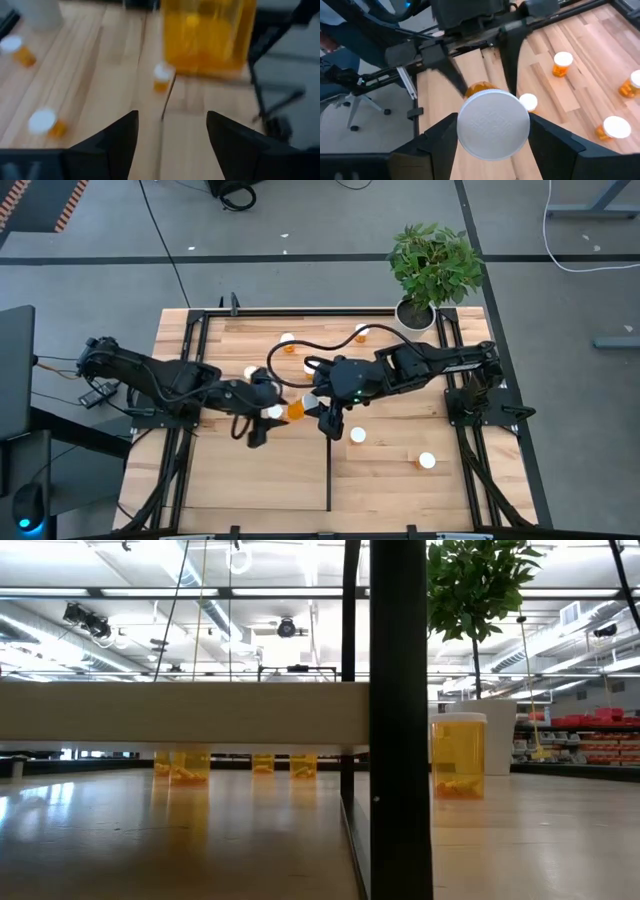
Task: Pick and place medicine bottles onto shelf by color
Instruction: Put the orange pill bottle on the shelf
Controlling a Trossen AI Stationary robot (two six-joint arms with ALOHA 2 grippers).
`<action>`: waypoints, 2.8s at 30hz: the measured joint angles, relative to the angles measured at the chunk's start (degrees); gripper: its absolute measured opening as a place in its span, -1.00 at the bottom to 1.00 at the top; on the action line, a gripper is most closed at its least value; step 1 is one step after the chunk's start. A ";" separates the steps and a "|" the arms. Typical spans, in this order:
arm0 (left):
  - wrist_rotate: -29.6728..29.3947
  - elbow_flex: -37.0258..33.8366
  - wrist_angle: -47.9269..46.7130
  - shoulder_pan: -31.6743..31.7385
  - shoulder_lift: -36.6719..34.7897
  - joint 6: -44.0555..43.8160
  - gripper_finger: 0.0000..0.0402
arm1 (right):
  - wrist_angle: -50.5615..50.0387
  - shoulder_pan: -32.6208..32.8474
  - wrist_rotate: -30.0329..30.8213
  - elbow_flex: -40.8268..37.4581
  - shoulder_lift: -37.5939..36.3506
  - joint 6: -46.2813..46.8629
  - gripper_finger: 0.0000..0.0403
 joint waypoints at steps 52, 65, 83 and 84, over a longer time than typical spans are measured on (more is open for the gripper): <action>-5.64 0.11 -12.82 0.79 -10.39 -43.25 -0.03 | 1.89 0.11 -17.58 -7.03 22.14 -39.37 0.14; -5.57 0.09 -11.88 0.96 -6.95 -47.61 -0.12 | -0.56 0.60 -14.49 -4.72 22.50 -41.91 0.14; -5.14 0.09 -11.83 0.90 -6.99 -46.67 -0.14 | -13.11 -0.05 -14.45 -4.79 22.36 -30.66 0.14; -5.14 0.09 -11.83 0.90 -7.01 -46.66 -0.14 | -12.63 0.06 -14.22 -4.83 22.29 -30.34 0.14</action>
